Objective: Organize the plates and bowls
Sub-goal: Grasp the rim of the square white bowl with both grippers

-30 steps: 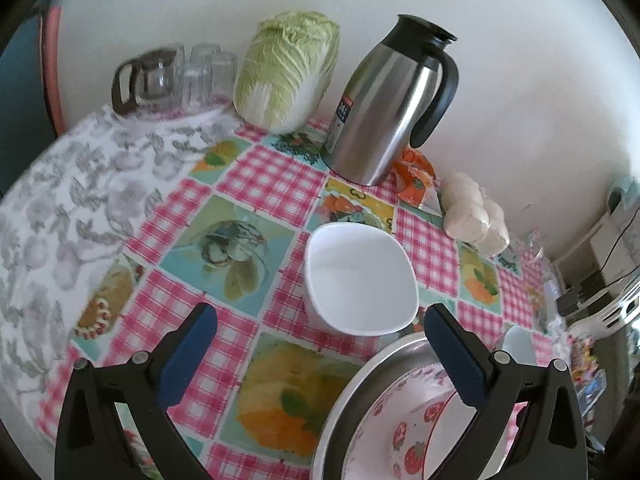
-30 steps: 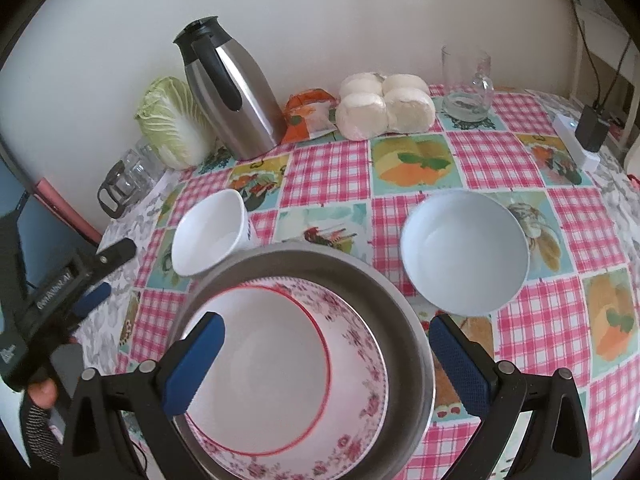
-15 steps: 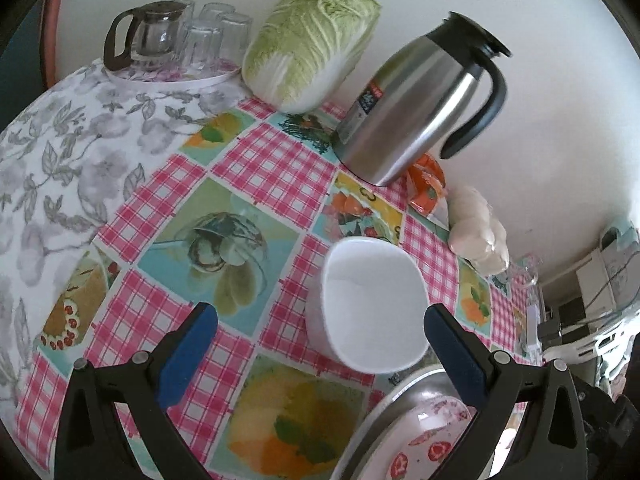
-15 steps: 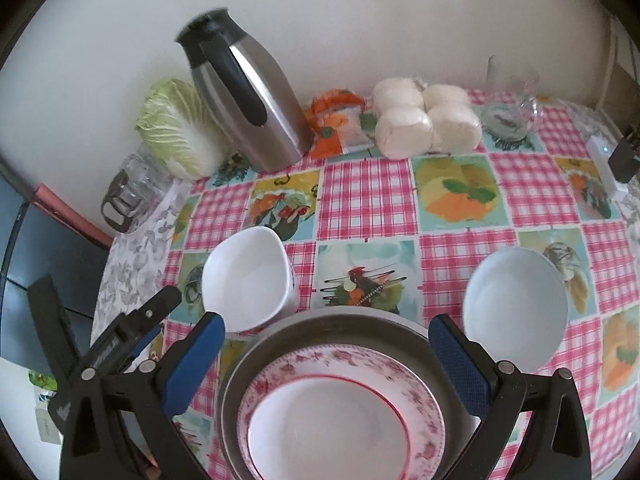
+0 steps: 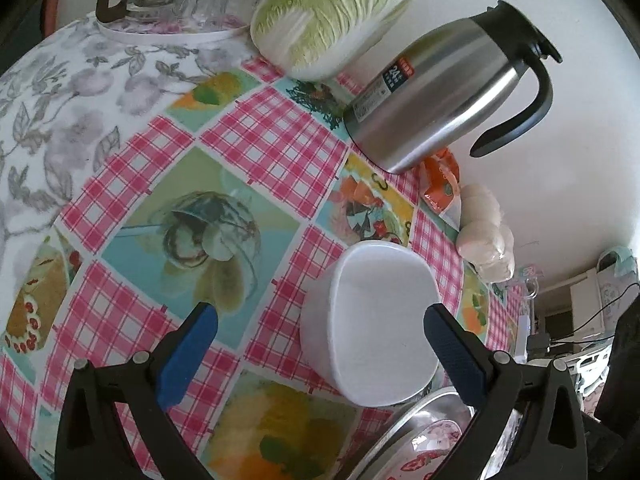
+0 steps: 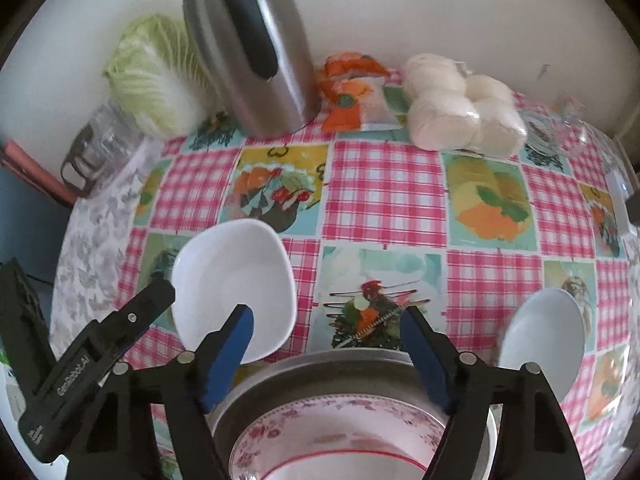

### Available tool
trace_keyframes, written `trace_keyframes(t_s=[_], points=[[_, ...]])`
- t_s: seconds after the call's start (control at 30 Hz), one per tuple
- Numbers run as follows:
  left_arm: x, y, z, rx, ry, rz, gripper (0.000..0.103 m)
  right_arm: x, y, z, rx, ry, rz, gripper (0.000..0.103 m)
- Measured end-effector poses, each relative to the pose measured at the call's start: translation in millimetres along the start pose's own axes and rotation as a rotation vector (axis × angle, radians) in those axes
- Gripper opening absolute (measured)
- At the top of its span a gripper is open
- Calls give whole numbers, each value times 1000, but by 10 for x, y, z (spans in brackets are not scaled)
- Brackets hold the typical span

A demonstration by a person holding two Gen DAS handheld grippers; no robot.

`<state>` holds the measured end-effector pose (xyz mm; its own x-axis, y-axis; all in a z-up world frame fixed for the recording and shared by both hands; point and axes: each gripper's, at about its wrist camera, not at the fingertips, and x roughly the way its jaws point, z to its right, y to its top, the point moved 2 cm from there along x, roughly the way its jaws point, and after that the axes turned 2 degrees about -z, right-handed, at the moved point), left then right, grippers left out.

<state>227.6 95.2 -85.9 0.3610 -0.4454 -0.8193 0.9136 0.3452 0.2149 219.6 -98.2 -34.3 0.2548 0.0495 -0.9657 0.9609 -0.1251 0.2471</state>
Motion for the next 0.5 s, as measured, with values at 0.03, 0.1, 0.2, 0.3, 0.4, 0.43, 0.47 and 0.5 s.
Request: trace_keyframes(t_s=[0.03,0.1,0.2,0.3,0.4,0.43,0.47,0.5], points=[[14,5,3,0,-1,-4,101,46,10,-39,-11,-13,-13,72],[34,11,3,-3,-2,-8,92,123,12,-92,-23,-35,-30,69],[100,6,-8,-5,5,-28,79,222,21,-157,-39,-62,-44,51],[172,1,-7,-8,-4,-49,69,307,29,-222,-56,-66,-66,47],[214,-10,18,3,-3,-59,60,361,45,-275,-78,-84,-75,44],[231,-12,29,8,-2,-63,58,379,55,-284,-81,-88,-79,44],[244,-14,35,10,-2,-65,56,397,63,-288,-83,-92,-83,43],[264,-18,40,11,-4,-70,51,413,71,-290,-83,-94,-87,43]])
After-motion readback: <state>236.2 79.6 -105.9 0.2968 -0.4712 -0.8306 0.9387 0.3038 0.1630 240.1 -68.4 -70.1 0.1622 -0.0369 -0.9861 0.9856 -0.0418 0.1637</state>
